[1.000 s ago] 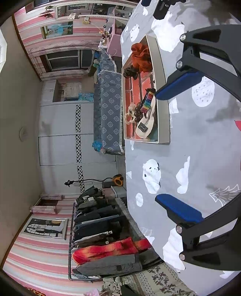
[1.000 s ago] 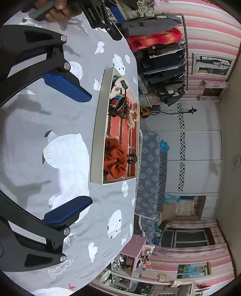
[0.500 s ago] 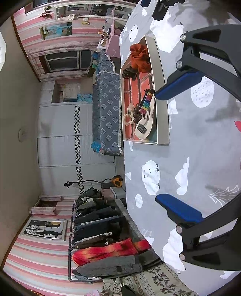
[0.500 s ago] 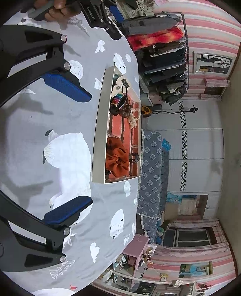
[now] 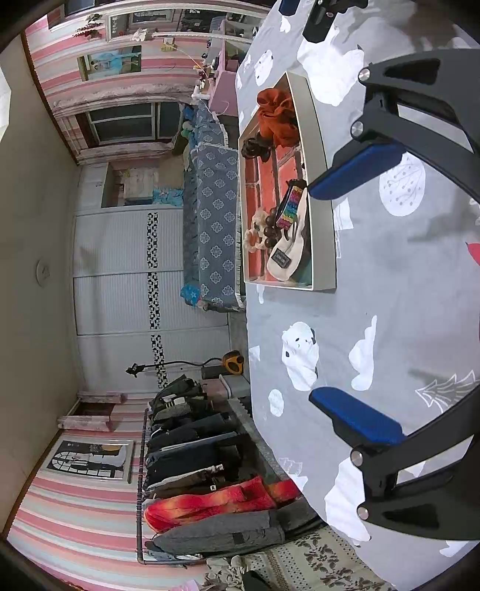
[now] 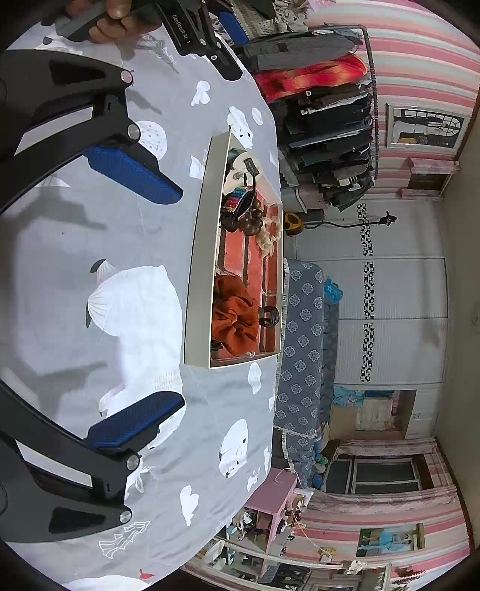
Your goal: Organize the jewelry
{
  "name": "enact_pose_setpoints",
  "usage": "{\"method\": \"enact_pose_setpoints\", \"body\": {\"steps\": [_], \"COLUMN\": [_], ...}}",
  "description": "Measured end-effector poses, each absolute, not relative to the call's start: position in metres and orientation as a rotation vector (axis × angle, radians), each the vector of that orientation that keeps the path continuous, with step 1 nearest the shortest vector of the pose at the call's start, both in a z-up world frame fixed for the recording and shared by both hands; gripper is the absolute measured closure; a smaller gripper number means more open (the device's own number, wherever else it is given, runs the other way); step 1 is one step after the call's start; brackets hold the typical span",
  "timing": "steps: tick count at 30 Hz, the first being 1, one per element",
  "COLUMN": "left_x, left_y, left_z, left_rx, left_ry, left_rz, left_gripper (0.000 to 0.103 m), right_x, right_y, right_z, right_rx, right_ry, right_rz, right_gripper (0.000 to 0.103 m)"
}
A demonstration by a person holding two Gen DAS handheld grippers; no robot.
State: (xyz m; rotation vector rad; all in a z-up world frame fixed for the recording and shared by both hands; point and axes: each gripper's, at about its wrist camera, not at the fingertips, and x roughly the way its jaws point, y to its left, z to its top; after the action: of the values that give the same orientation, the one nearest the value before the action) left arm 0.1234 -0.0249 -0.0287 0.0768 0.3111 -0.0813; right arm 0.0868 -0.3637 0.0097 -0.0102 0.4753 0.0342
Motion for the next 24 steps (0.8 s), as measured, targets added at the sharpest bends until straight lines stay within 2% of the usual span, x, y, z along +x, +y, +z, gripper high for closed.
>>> {"method": "enact_pose_setpoints", "body": {"steps": [24], "left_x": [0.1228], "left_y": [-0.0246], "left_z": [-0.0285], "left_rx": [0.077], "left_ry": [0.310], "left_rz": [-0.081], "left_gripper": [0.004], "right_x": [0.0878], "right_y": [-0.3628], "right_z": [0.0091], "right_rx": [-0.012], "right_ry": [0.478], "right_rz": [0.036], "right_gripper": [0.004]}}
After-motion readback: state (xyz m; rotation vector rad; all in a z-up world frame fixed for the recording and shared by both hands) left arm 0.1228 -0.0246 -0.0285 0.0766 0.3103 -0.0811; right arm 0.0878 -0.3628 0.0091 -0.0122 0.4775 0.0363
